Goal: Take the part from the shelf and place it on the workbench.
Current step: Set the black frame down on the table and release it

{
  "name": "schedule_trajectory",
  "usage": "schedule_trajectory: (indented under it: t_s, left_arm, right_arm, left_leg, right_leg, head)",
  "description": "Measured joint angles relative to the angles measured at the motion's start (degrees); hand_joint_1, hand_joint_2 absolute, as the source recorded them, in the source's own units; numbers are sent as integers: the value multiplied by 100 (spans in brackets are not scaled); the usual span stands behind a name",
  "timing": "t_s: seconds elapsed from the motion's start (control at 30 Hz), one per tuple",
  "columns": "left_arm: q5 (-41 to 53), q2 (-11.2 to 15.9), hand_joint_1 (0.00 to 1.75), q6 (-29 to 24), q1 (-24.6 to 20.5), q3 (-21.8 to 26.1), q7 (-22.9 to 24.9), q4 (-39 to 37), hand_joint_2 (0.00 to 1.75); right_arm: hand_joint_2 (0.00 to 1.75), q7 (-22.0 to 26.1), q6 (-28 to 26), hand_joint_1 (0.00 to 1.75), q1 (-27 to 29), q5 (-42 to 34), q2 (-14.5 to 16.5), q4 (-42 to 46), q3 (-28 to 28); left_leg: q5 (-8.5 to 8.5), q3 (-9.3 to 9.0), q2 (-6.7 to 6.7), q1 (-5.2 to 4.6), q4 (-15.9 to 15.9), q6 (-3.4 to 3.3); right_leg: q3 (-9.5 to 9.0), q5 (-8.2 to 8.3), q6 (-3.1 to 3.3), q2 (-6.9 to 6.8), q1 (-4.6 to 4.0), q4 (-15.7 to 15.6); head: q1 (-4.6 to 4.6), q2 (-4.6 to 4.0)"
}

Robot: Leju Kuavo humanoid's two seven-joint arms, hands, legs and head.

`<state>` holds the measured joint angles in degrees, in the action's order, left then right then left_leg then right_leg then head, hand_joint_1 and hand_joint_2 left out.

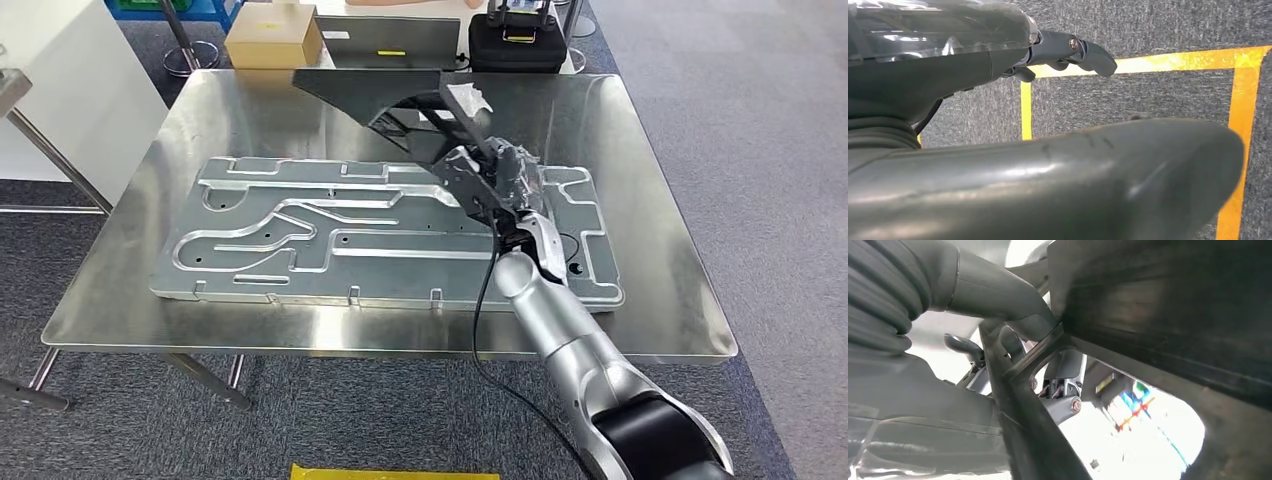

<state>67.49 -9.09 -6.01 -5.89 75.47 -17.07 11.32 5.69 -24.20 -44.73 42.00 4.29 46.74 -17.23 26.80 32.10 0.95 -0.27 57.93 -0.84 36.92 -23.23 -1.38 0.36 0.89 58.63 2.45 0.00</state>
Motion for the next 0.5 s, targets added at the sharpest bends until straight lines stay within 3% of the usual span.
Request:
schedule_trajectory:
  t_s: [0.2,0.5]
  left_arm:
    - [-29,2,0,-21,-7,-4,6,0,0]
    - [-64,4,0,-51,-7,-2,22,0,0]
  right_arm:
    - [175,-73,-80,175,-433,79,340,-790,-32]
    - [175,-160,-162,175,-738,146,521,-1346,-32]
  left_leg:
    - [-2,-3,-2,-1,3,3]
    - [-1,-7,-4,-1,10,3]
  right_leg:
    - [-6,1,1,2,1,-3]
    - [-12,7,1,4,1,-4]
  head:
    - [0,0]
    - [0,0]
